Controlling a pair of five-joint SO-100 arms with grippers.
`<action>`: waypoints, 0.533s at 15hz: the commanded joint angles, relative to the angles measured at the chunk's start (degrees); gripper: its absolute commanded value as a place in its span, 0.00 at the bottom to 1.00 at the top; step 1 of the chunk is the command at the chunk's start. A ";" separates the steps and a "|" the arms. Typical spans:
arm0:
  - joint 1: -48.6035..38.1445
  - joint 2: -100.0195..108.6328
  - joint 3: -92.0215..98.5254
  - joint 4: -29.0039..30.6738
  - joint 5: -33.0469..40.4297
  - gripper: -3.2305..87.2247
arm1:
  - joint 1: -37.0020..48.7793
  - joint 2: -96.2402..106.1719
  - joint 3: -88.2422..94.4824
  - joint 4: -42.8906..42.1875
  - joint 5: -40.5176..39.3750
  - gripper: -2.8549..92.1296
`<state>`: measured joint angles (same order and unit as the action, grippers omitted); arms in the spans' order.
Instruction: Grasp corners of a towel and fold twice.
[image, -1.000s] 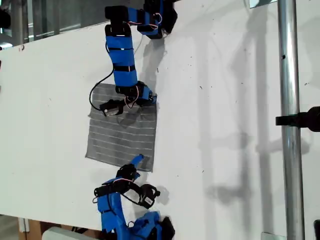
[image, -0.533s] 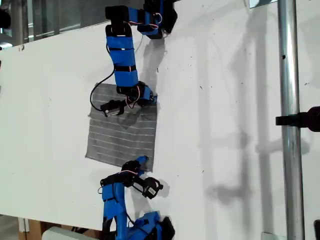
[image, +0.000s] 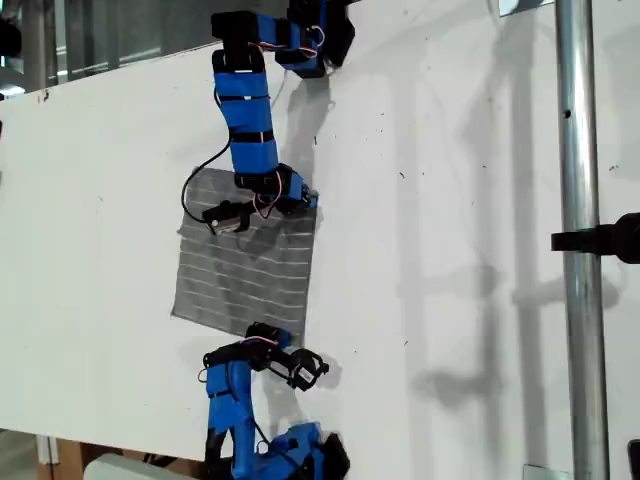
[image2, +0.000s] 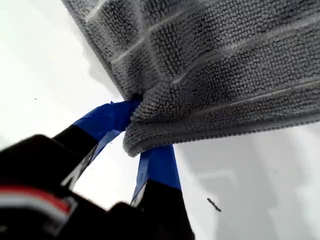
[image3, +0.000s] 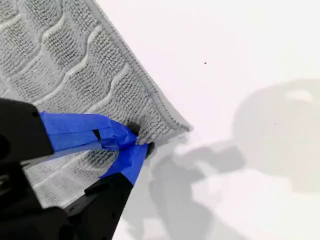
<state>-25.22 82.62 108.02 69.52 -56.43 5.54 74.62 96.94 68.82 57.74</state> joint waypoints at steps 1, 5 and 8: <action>8.00 7.38 -5.71 6.94 -0.53 0.00 | -3.87 6.59 -6.15 6.15 1.41 0.03; 25.58 19.25 -12.66 14.33 -9.40 0.00 | -16.96 4.92 -24.87 15.29 4.92 0.03; 20.13 26.81 -9.84 13.71 -8.96 0.00 | -13.01 8.35 -24.70 21.97 6.24 0.03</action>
<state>0.00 105.29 98.61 83.50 -66.53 -10.63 78.05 74.27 87.98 63.63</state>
